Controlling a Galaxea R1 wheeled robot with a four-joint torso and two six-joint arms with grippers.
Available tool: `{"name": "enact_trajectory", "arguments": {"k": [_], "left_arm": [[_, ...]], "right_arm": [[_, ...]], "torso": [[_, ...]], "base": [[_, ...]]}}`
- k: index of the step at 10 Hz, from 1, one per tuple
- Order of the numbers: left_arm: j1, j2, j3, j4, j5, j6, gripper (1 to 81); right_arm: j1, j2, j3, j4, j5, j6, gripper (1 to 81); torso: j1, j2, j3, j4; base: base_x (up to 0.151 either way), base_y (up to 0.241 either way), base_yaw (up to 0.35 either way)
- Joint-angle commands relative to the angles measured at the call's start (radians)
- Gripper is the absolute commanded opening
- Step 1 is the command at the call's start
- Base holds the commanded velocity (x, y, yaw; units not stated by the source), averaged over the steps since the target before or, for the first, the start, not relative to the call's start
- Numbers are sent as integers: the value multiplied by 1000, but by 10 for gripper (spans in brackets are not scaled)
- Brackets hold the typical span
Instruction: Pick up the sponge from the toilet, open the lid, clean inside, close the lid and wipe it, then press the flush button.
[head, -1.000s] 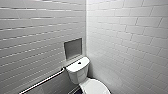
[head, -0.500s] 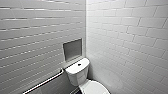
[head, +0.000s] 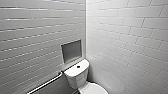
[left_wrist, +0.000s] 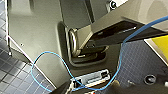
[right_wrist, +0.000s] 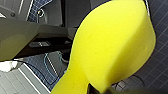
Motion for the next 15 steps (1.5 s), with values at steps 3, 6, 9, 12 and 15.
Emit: {"name": "enact_trajectory", "arguments": {"k": [3,6,9,12,15], "left_arm": [[-28,-6,17,-2,45,6,811],[-28,-5,17,-2,45,6,811],[-28,-5,17,-2,45,6,811],[-28,-5,17,-3,45,6,811],[-28,-5,17,-3,45,6,811]], "right_arm": [[17,-10,1,11,-59,3,10],[15,-4,-8,4,-59,1,10],[15,-3,-9,4,-59,1,10],[15,2,-19,6,-59,1,10],[14,10,-25,6,-59,1,10]], "torso": [[0,0,0,0],[0,0,0,0],[0,0,0,0],[0,0,0,0],[0,0,0,0]], "base": [[117,0,0],[120,0,0],[120,0,0],[120,0,0],[80,0,0]]}}
